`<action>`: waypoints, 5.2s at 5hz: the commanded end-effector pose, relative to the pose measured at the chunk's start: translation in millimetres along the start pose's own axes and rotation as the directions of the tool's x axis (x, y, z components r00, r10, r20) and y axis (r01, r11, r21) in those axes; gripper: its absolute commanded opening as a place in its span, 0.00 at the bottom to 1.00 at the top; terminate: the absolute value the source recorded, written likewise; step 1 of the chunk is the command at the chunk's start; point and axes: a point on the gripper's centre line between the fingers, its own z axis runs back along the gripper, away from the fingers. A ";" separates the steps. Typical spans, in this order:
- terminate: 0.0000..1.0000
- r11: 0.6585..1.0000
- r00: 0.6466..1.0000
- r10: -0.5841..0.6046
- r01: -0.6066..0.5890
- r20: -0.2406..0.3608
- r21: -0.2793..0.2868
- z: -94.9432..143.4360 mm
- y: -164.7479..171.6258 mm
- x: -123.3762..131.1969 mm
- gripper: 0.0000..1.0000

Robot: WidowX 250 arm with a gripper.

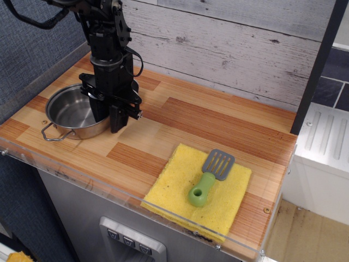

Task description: Place the pot above the yellow tile

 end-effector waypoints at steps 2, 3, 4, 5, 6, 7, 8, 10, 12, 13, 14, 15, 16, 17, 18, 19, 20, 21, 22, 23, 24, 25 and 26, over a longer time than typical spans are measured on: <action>0.00 0.970 0.960 0.217 -0.233 0.179 0.072 81.2 8.2 -23.4 0.00; 0.00 0.963 0.945 0.238 -0.259 0.223 0.070 91.8 4.4 -27.0 0.00; 0.00 0.966 0.952 0.252 -0.260 0.176 0.020 67.1 7.3 -22.9 1.00; 0.00 0.965 0.959 0.259 -0.262 0.118 0.012 46.2 13.5 -15.9 1.00; 0.00 0.967 0.964 0.255 -0.256 0.071 0.008 27.2 17.6 -11.2 1.00; 0.00 0.967 0.966 0.253 -0.254 0.044 0.011 17.4 18.6 -8.7 1.00; 0.00 0.969 0.969 0.244 -0.245 0.036 0.016 11.7 15.5 -6.1 1.00; 0.00 0.973 0.973 0.228 -0.229 0.021 0.038 6.9 7.8 -4.7 0.00; 0.00 0.977 0.977 0.211 -0.211 -0.005 0.037 1.5 0.7 -5.2 0.00; 0.00 0.970 0.971 0.239 -0.239 0.017 0.035 16.0 2.0 -9.9 0.00; 0.00 0.954 0.948 0.293 -0.298 0.127 0.025 59.3 -6.4 -12.8 0.00; 0.00 0.967 0.940 0.241 -0.253 0.240 0.023 85.6 -38.1 -1.2 0.00; 0.00 0.992 0.959 0.121 -0.125 0.257 -0.003 87.8 -78.2 20.8 0.00; 0.00 0.996 0.966 -0.048 0.064 0.255 -0.056 76.4 -127.5 55.0 0.00; 0.00 0.964 0.947 -0.202 0.238 0.250 -0.122 65.8 -179.6 83.7 0.00; 0.00 0.938 0.932 -0.278 0.315 0.231 -0.142 55.5 -204.1 99.7 0.00; 0.00 0.941 0.939 -0.278 0.308 0.202 -0.139 46.7 -202.4 100.7 0.00; 0.00 0.948 0.945 -0.262 0.290 0.194 -0.134 47.5 -196.4 93.2 0.00; 0.00 0.959 0.959 -0.221 0.247 0.178 -0.137 50.0 -186.1 83.2 1.00; 0.00 0.959 0.956 -0.209 0.242 0.207 -0.148 63.4 -179.1 79.0 1.00; 0.00 0.971 0.957 -0.164 0.199 0.238 -0.132 88.0 -163.2 74.6 1.00; 0.00 0.989 0.966 -0.092 0.118 0.243 -0.094 110.9 -139.8 65.3 1.00; 0.00 0.999 0.977 0.032 -0.039 0.209 0.032 114.1 -104.4 42.9 1.00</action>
